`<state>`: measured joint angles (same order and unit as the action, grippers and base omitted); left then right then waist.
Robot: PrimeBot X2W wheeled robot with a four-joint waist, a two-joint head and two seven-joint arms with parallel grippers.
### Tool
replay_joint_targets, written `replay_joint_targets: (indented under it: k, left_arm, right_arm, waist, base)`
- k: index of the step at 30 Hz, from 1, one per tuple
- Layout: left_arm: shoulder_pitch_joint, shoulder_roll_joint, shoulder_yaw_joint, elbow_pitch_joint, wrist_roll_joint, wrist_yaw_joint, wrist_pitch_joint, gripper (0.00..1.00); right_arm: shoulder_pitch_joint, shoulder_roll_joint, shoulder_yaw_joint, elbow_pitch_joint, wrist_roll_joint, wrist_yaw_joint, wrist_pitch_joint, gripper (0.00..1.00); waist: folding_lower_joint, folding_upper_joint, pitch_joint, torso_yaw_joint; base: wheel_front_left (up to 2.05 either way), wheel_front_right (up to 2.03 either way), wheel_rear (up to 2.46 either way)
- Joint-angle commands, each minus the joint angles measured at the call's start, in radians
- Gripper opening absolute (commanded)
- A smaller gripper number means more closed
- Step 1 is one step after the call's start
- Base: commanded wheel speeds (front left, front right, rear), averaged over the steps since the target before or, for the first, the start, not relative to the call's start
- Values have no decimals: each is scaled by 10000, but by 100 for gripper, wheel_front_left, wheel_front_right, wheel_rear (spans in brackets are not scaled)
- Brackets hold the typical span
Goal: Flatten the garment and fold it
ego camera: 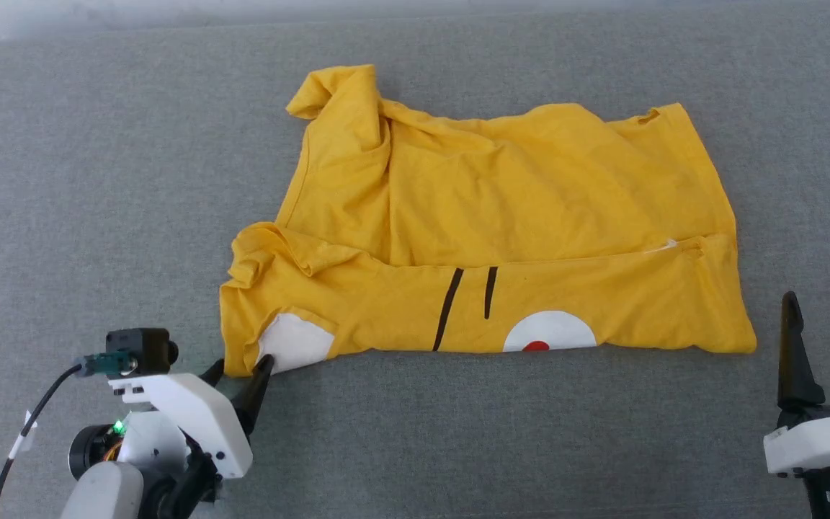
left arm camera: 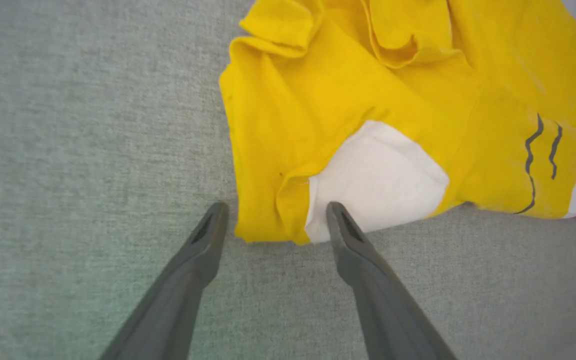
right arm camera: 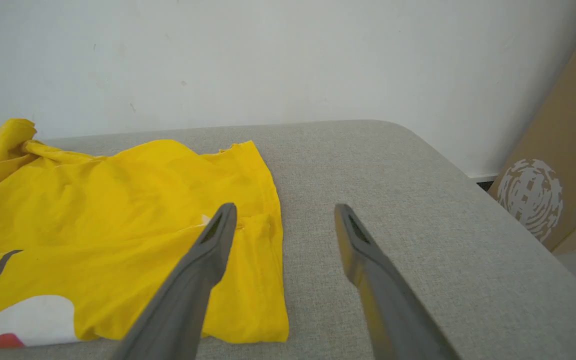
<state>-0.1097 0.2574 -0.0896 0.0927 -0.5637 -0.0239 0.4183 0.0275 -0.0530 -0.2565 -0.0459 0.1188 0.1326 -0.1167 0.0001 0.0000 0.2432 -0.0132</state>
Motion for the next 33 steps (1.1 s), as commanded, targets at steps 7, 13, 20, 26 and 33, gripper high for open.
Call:
replay_joint_targets:
  k: [7,13,20,26,33]
  left_arm:
    - [-415,-149,55,781,-522,8,352,29]
    - [-381,-273,-4,1010,-807,-317,145,0]
    - [-157,-280,88,479,-810,-422,-466,0]
    - [46,-288,31,-124,-670,-381,-712,0]
    - [81,-322,-74,-635,-616,-299,-738,0]
  right_arm:
    - [-172,27,-75,45,23,-19,-77,100]
    - [-240,28,-63,76,-95,-19,13,100]
    - [-531,28,90,-257,-457,-19,919,100]
    - [-896,28,-76,-311,-416,-19,2275,100]
    - [-1379,-220,-573,233,-36,-19,4693,100]
  waist:
    - [-1,0,87,-149]
    - [-1,0,-2,-134]
    - [-1,0,-62,-52]
    - [-1,0,-4,94]
    - [-1,0,187,298]
  base:
    - [0,0,0]
    - [0,0,0]
    - [0,0,0]
    - [0,0,0]
    - [0,0,0]
